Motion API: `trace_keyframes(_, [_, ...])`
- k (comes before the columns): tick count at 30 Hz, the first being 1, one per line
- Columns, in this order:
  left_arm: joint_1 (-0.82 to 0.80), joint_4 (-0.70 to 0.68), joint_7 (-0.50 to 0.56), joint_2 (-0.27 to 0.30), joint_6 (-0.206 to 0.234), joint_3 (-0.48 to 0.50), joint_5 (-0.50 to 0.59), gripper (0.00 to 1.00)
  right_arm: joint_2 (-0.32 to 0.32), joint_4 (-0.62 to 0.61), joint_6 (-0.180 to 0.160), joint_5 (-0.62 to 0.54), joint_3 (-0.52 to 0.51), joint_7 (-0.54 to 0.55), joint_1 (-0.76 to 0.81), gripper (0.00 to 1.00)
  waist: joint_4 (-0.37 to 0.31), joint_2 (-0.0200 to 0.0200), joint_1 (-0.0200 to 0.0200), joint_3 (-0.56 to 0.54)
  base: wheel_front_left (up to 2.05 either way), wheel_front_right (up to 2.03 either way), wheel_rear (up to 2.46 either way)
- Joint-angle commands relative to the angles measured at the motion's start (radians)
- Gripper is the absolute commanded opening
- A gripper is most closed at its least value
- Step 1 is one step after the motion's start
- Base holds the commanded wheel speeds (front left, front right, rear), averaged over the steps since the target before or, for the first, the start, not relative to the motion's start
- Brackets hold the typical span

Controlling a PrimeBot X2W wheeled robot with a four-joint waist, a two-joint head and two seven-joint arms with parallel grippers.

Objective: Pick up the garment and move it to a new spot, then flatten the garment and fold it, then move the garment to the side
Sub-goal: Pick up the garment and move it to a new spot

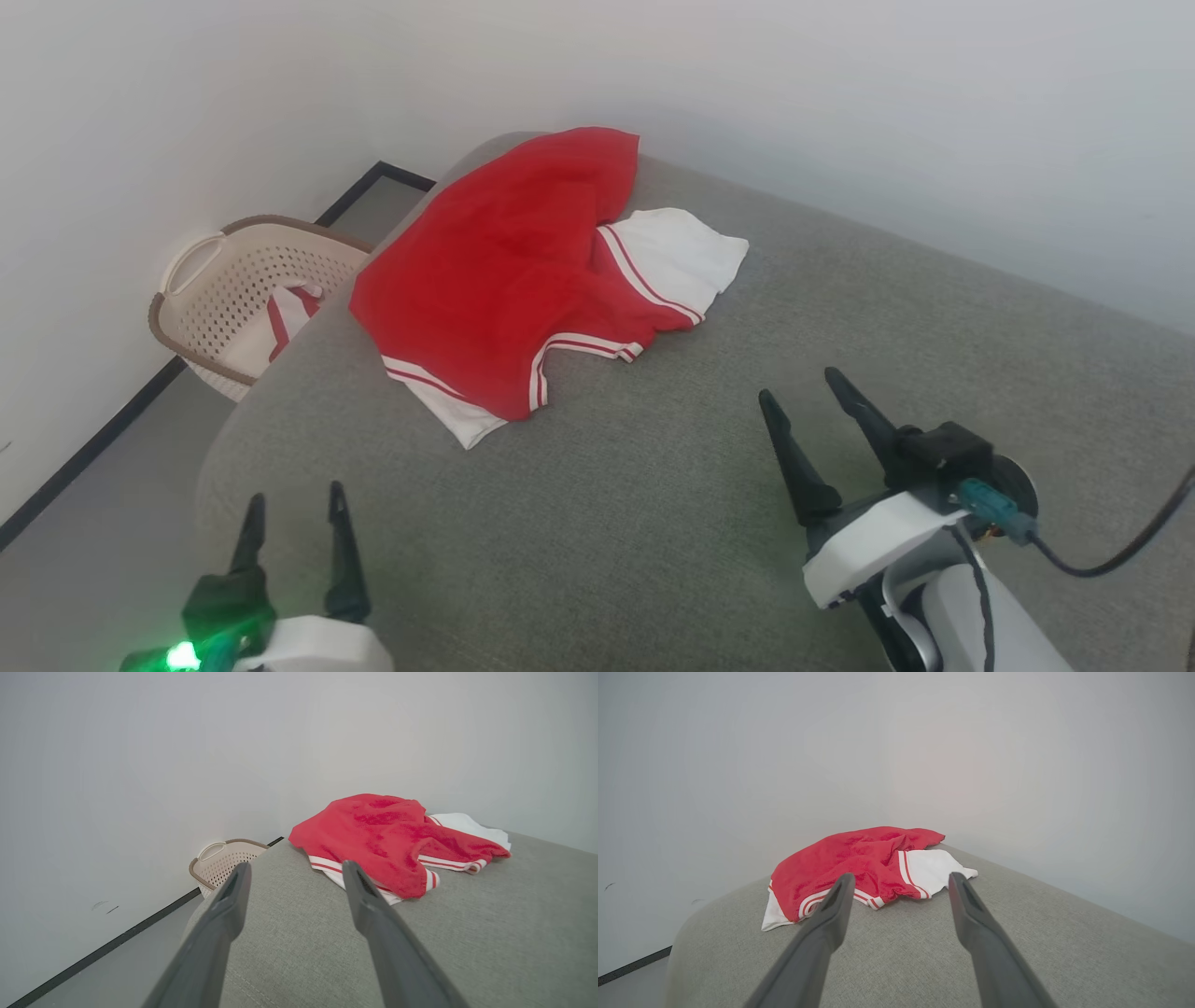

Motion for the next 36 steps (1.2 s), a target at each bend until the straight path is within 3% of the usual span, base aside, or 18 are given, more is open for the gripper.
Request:
trace_keyframes(1, [-0.017, 0.009, -0.005, -0.002, -0.015, -0.011, -0.005, 1.00, -0.004, 0.001, -0.001, 0.007, -0.011, -0.003, -0.001, 1.00, -0.006, -0.0001, 0.0000, -0.001, 0.00, 0.00, 0.00])
trace_keyframes(6, [-0.120, 0.084, -0.005, 0.037, -0.092, -0.071, 0.059, 1.00, -0.011, -0.008, -0.001, -0.004, -0.022, -0.003, 0.006, 1.00, -0.080, -0.0001, 0.0000, 0.036, 0.00, 0.00, 0.00])
trace_keyframes(11, [-0.325, 0.221, -0.005, 0.085, -0.161, -0.110, 0.079, 1.00, -0.031, -0.025, -0.001, -0.006, -0.027, -0.003, -0.025, 1.00, -0.189, -0.0001, 0.0000, 0.114, 0.00, 0.00, 0.00])
trace_keyframes(17, [-0.546, 0.419, -0.005, 0.146, -0.203, -0.071, 0.023, 1.00, -0.043, -0.048, -0.001, 0.007, -0.025, -0.003, -0.066, 1.00, -0.312, -0.0001, 0.0000, 0.208, 0.00, 0.00, 0.00])
trace_keyframes(21, [-0.717, 0.614, 0.043, 0.223, -0.227, -0.082, 0.003, 1.00, -0.041, -0.063, -0.001, 0.019, -0.030, -0.003, -0.096, 1.00, -0.395, -0.0001, 0.0000, 0.261, 0.00, 0.00, 0.00])
trace_keyframes(24, [-0.818, 0.738, 0.116, 0.270, -0.234, -0.075, -0.030, 1.00, -0.039, -0.075, -0.001, 0.025, -0.033, -0.003, -0.107, 1.00, -0.448, -0.0001, 0.0000, 0.292, 0.00, 0.00, 0.00])
trace_keyframes(30, [-0.956, 0.966, 0.390, 0.339, -0.238, -0.050, -0.104, 1.00, -0.031, -0.104, -0.001, 0.036, -0.023, -0.003, -0.132, 1.00, -0.529, -0.0001, 0.0000, 0.321, 0.00, 0.00, 0.00])
trace_keyframes(36, [-1.012, 1.072, 0.581, 0.393, -0.238, -0.023, -0.154, 1.00, -0.019, -0.159, -0.001, 0.050, -0.007, -0.003, -0.148, 1.00, -0.586, -0.0001, 0.0000, 0.351, 0.00, 0.00, 0.00])
